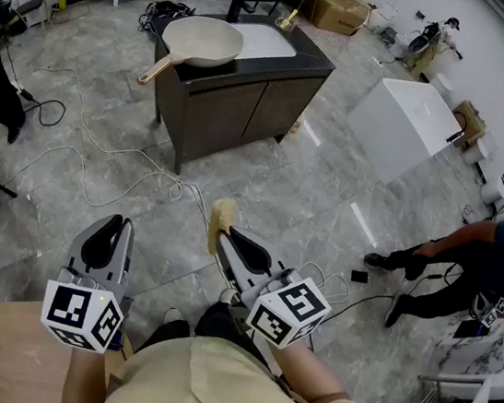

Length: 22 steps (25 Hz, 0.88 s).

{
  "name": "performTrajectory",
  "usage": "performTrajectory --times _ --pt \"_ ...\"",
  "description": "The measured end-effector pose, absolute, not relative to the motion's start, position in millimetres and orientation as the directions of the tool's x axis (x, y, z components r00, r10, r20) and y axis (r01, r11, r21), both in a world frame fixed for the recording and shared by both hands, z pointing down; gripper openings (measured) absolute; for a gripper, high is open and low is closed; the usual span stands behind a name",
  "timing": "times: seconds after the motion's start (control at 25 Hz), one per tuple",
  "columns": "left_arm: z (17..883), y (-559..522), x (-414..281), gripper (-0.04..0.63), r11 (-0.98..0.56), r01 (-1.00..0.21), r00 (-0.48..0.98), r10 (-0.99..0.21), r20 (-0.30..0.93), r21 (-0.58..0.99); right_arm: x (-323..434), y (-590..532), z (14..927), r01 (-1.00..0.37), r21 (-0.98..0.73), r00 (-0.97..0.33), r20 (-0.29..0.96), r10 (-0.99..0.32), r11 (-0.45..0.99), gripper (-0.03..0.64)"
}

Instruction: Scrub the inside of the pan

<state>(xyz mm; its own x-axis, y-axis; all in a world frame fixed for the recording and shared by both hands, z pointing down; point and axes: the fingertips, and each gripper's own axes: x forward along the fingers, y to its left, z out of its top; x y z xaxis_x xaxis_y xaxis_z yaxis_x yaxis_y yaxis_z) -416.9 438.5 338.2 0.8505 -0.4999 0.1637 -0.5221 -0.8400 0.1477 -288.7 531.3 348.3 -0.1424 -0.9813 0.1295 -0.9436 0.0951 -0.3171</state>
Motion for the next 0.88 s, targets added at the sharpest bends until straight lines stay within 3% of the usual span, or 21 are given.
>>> performTrajectory --times 0.88 --pt "343.2 424.5 -428.0 0.06 -0.847 -0.507 0.862 -0.494 0.115 0.163 -303.2 515.9 354.1 -0.931 -0.337 -0.192 0.133 -0.972 0.138 0.049"
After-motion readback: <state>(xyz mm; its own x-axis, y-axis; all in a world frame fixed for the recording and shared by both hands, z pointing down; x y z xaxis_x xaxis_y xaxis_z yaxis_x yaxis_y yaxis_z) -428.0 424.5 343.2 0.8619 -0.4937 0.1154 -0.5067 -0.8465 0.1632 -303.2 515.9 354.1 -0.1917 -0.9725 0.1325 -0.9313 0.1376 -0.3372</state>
